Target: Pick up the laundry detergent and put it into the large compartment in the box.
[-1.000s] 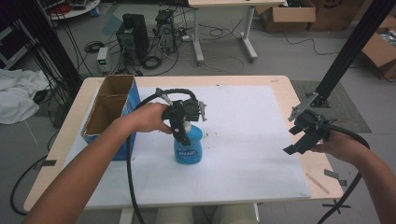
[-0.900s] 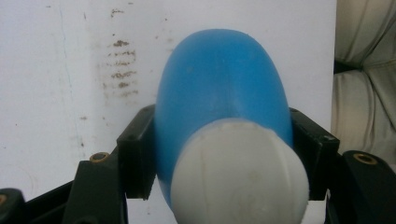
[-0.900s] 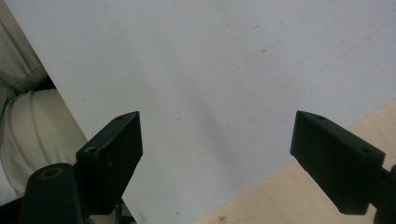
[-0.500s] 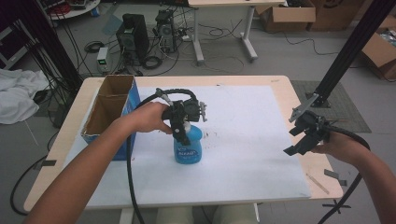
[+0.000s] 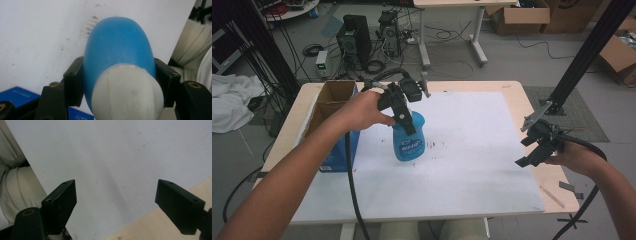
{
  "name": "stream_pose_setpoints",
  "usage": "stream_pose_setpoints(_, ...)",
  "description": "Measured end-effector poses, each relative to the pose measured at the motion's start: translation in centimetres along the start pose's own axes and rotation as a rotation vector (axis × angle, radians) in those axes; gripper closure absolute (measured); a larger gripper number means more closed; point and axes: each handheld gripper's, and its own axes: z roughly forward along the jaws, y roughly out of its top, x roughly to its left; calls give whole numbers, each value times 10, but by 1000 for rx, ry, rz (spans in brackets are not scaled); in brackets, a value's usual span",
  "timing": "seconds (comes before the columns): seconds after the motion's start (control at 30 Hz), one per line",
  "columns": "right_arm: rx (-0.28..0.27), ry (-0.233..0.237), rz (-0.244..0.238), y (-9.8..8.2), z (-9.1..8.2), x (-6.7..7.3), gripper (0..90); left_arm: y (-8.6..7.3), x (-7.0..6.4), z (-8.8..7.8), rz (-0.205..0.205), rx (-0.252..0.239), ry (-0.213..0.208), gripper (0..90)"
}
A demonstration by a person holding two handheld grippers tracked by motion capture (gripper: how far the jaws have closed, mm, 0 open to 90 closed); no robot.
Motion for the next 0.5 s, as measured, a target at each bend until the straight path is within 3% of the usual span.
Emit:
stream_pose_setpoints(0.13,0,2,-9,1,1,-1,173,1,3,-17,-79,-15,29,379)
stream_pose_setpoints(0.4,2,5,-13,1,1,-1,172,-4,16,-49,-274,-32,103,380)
stream_pose_setpoints(0.5,1,0,-18,1,1,-2,172,-7,23,-59,-342,-40,106,380)
